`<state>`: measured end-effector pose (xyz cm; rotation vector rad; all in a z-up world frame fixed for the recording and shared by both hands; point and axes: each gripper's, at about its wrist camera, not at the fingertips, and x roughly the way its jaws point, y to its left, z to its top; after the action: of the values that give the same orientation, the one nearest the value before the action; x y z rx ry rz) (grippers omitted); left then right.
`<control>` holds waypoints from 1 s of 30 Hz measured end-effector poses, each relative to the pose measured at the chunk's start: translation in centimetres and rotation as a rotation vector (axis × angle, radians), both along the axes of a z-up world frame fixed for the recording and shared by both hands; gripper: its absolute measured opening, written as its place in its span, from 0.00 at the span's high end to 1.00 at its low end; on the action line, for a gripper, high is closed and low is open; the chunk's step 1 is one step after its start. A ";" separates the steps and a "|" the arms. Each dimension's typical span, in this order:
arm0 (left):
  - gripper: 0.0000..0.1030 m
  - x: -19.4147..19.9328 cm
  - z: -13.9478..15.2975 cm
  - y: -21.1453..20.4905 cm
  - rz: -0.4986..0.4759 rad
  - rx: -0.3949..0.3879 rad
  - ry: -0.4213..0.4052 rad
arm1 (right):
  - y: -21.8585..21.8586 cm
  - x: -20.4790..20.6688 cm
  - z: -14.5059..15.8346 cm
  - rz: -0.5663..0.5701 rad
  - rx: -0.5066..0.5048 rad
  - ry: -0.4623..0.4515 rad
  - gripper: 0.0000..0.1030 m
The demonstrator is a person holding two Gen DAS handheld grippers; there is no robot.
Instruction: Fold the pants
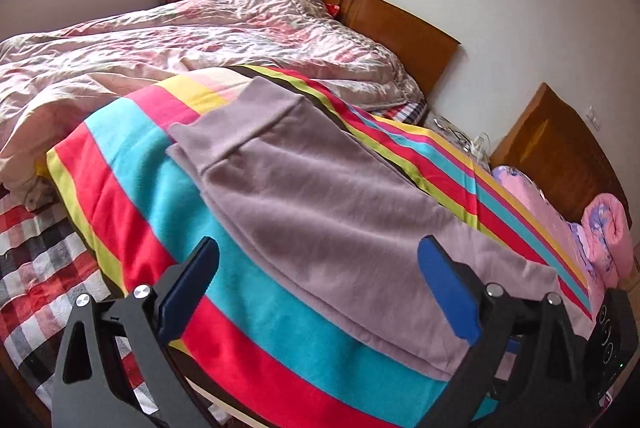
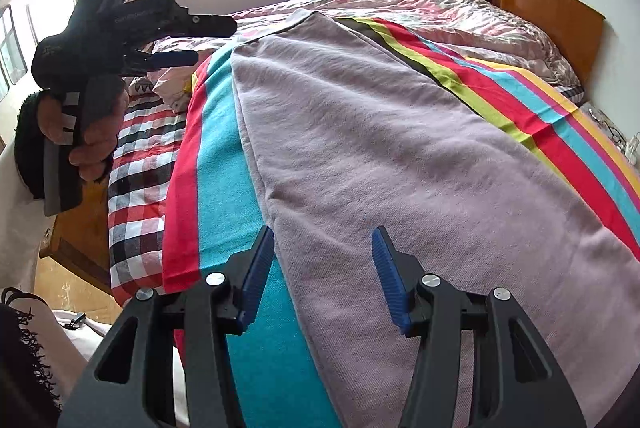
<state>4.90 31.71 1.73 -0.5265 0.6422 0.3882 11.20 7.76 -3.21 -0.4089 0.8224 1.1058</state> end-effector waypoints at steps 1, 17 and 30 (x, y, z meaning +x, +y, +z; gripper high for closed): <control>0.03 -0.2 -0.2 0.6 0.018 -0.012 0.005 | 0.5 -0.3 0.1 0.019 0.006 0.002 0.51; 0.03 0.9 -2.1 -0.2 -0.057 -0.058 0.023 | 4.5 -2.6 0.9 0.138 -0.073 -0.191 0.95; 0.03 5.6 -1.5 -5.1 -0.238 -0.003 0.072 | -3.5 1.1 2.6 0.015 0.016 -0.019 0.55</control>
<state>10.46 26.59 0.26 -0.4344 0.7657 0.1821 12.35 4.28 -0.61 -0.4127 0.7945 1.1202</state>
